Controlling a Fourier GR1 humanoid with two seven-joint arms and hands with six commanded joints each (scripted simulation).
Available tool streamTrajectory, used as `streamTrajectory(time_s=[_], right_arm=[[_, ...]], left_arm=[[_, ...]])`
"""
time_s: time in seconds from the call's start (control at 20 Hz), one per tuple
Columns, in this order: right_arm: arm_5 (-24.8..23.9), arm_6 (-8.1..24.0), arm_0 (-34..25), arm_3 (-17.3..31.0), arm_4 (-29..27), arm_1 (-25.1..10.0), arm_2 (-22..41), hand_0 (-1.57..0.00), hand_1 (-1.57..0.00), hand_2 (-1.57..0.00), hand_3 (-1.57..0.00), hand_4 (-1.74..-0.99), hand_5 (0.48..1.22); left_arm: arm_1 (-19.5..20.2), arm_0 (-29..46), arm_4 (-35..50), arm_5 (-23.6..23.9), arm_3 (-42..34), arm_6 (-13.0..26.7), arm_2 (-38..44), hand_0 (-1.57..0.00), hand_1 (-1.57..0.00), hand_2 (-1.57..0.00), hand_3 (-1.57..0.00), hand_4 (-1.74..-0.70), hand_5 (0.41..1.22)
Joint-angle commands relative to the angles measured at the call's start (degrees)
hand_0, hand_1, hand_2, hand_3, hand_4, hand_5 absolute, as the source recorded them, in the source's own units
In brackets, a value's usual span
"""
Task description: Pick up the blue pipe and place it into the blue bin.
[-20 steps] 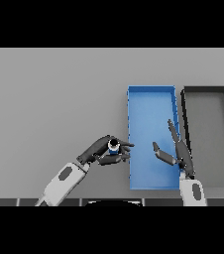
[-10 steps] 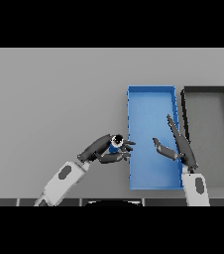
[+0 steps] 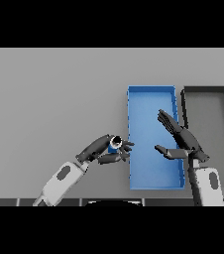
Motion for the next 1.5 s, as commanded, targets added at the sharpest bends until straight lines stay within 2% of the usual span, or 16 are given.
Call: streamTrajectory(time_s=[0.0,0.05,0.25,0.35,0.45,0.6,0.75,0.9,0.95,1.1,1.15,1.2,1.25,1.3,1.35,1.45], right_arm=[[1.6,2.7,-1.7,-1.3,-3.1,-1.2,0.8,0.00,0.00,0.00,0.00,-1.313,0.517],[2.7,5.0,-2.8,-3.0,-5.8,-2.2,1.7,0.00,0.00,0.00,0.00,-1.326,0.507],[7.3,10.2,-9.4,-6.4,-11.8,-5.5,5.5,0.00,0.00,0.00,0.00,-1.340,0.499],[7.2,12.4,-12.7,-7.1,-12.1,-5.4,7.3,0.00,0.00,0.00,0.00,-1.335,0.490],[7.7,13.6,-15.0,-7.6,-11.9,-5.1,8.9,0.00,0.00,0.00,0.00,-1.326,0.485],[8.9,14.4,-19.6,-6.1,-11.1,-3.1,11.4,0.00,0.00,0.00,0.00,-1.307,0.497],[10.7,14.4,-22.1,-4.4,-8.4,-0.8,13.9,0.00,0.00,0.00,0.00,-1.256,0.517],[9.9,16.9,-26.1,-2.9,-8.2,1.3,15.4,0.00,0.00,0.00,0.00,-1.232,0.517],[9.7,16.4,-26.4,-2.5,-7.9,2.3,16.5,0.00,0.00,0.00,0.00,-1.218,0.509],[10.0,19.7,-29.7,0.9,-8.8,4.0,17.5,0.00,0.00,-0.01,0.00,-1.210,0.498],[10.1,20.0,-30.6,1.7,-8.6,5.0,18.0,-0.02,-0.03,-0.05,-0.03,-1.236,0.493],[10.3,20.3,-31.7,2.2,-8.4,5.4,18.2,-0.11,-0.14,-0.16,-0.12,-1.291,0.483],[10.7,19.9,-32.1,2.3,-8.2,5.9,18.5,-0.26,-0.30,-0.31,-0.25,-1.348,0.477],[11.7,19.5,-32.1,2.9,-7.6,6.3,18.8,-0.47,-0.49,-0.49,-0.52,-1.365,0.477],[11.4,19.2,-33.0,3.1,-7.7,7.0,19.3,-0.69,-0.70,-0.71,-0.66,-1.433,0.486],[10.7,18.9,-33.3,3.2,-9.2,7.3,19.7,-1.01,-1.02,-1.02,-0.88,-1.527,0.570]], left_arm=[[0.1,0.6,-0.1,-0.3,-0.1,-0.7,-0.4,-1.57,-1.57,-1.57,-1.44,-1.73,1.221],[-0.4,-0.2,-0.5,-0.1,0.7,-0.5,-0.3,-1.57,-1.57,-1.57,-1.44,-1.73,1.221],[-1.1,-1.1,-1.3,0.3,0.6,0.7,-0.7,-1.57,-1.57,-1.57,-1.44,-1.73,1.221],[-0.5,-0.9,-1.4,0.4,-0.3,1.6,-0.7,-1.57,-1.57,-1.57,-1.44,-1.73,1.221],[-0.2,-0.5,-1.0,0.0,-0.1,0.6,-0.4,-1.57,-1.57,-1.57,-1.44,-1.73,1.221],[-0.5,-0.5,-1.2,-0.8,0.3,-0.4,-0.8,-1.57,-1.57,-1.57,-1.44,-1.73,1.221],[0.2,-0.5,-0.3,-2.2,0.8,-2.4,0.0,-1.57,-1.57,-1.57,-1.51,-1.59,1.221],[-0.3,-0.6,-1.3,-2.7,1.2,-1.0,-0.6,-1.57,-1.57,-1.57,-1.54,-1.52,1.221],[-0.2,-0.7,-1.6,-2.7,1.3,-0.8,0.1,-1.57,-1.57,-1.57,-1.54,-1.51,1.221],[-0.4,-0.6,-2.2,-3.2,1.7,-0.7,0.8,-1.57,-1.57,-1.57,-1.56,-1.47,1.221],[-0.5,-0.6,-2.1,-3.3,1.8,-0.3,1.0,-1.57,-1.57,-1.57,-1.56,-1.52,1.221],[-1.1,-0.9,-2.2,-3.4,1.8,-0.9,1.1,-1.57,-1.57,-1.57,-1.28,-1.57,1.221],[-0.9,-1.2,-4.3,-2.4,1.9,0.9,0.6,-1.57,-1.57,-1.57,-1.19,-1.60,1.221],[0.5,-1.3,-6.3,-2.1,1.4,1.6,-0.4,-1.57,-1.53,-1.57,-1.12,-1.63,1.221],[0.5,-0.8,-6.2,-1.7,0.6,1.5,-0.4,-1.57,-1.54,-1.57,-1.12,-1.65,1.221],[-0.4,-1.0,-6.0,-1.9,0.5,0.5,-0.2,-1.57,-1.55,-1.57,-1.28,-1.68,1.221]])
